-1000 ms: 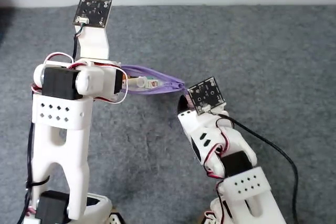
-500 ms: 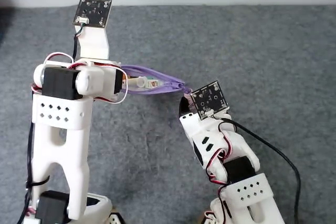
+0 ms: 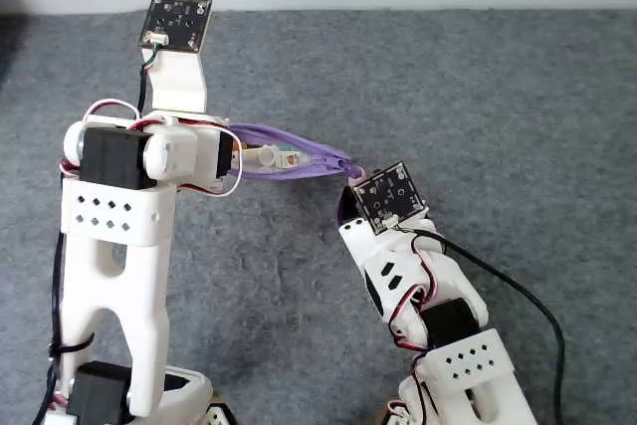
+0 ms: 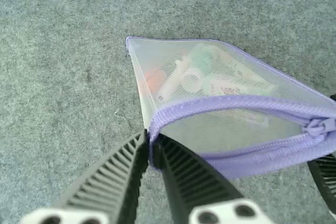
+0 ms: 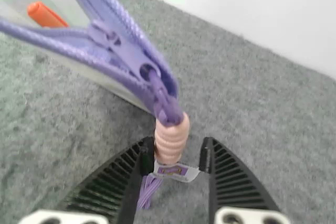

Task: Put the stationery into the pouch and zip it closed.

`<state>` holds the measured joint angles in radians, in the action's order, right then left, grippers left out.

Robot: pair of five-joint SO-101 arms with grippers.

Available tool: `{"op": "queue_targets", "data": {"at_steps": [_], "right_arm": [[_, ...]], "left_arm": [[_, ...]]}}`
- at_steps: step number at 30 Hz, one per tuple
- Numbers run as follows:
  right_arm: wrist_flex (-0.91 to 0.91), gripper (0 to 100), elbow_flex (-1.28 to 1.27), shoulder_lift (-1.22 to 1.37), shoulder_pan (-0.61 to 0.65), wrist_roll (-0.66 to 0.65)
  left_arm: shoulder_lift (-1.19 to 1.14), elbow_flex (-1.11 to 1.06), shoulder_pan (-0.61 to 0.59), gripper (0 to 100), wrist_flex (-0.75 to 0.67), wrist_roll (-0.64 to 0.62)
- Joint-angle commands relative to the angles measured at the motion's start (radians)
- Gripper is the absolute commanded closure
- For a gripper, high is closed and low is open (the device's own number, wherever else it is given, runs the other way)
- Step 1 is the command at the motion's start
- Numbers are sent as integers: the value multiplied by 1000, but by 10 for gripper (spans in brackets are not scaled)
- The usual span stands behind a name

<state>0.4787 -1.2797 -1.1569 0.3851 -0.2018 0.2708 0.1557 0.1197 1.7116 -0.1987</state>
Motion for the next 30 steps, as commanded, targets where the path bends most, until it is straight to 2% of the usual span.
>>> {"op": "queue_targets", "data": {"at_steps": [1, 15, 30], "right_arm": [[-41, 868, 9, -18, 8, -11], [-48, 868, 9, -18, 51, -11], [-45, 957, 31, -28, 47, -12]], "left_arm": [[8, 5, -3, 988, -11, -3], [5, 5, -3, 988, -11, -3], [8, 5, -3, 988, -11, -3]]}}
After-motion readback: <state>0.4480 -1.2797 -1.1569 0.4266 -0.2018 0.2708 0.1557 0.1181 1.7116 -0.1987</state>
